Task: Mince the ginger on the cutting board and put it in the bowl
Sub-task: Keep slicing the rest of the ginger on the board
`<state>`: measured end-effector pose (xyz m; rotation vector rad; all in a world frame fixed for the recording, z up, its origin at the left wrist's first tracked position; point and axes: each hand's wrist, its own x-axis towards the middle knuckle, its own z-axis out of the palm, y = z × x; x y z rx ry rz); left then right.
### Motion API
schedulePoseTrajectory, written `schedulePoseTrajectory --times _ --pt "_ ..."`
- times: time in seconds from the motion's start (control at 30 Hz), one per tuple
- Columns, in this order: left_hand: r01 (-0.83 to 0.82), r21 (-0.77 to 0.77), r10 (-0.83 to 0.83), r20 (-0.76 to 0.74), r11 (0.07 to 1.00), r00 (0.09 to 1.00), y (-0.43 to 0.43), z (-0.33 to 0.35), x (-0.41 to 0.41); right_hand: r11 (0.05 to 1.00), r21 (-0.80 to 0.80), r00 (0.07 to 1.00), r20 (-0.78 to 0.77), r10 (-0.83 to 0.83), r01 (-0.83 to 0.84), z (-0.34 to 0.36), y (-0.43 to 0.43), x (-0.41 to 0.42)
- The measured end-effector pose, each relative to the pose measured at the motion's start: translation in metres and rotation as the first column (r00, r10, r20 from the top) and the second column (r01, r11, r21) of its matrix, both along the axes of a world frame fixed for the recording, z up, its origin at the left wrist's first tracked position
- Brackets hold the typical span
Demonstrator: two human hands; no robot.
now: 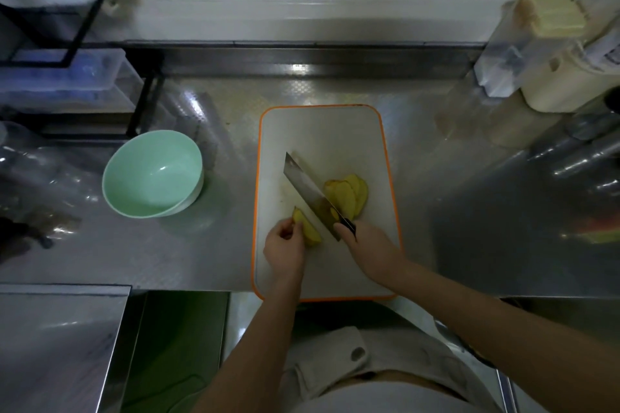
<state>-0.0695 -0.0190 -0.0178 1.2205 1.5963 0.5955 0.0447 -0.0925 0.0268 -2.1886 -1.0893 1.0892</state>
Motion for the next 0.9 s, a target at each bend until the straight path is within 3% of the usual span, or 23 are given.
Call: schedulePoseTrajectory --times 0.57,0.9 --pt "-0.096 -0.050 0.093 -0.057 0.994 0.994 0.004 0.001 0.004 0.966 -0.195 0.983 0.043 0.180 -0.169 0.012 -0.005 -0.015" --pt "-0.002 -0.013 0.001 -0.070 1.000 0.998 0.003 0.006 0.003 0.978 -0.193 0.996 0.021 0.087 -0.081 0.009 -0.003 -0.019"
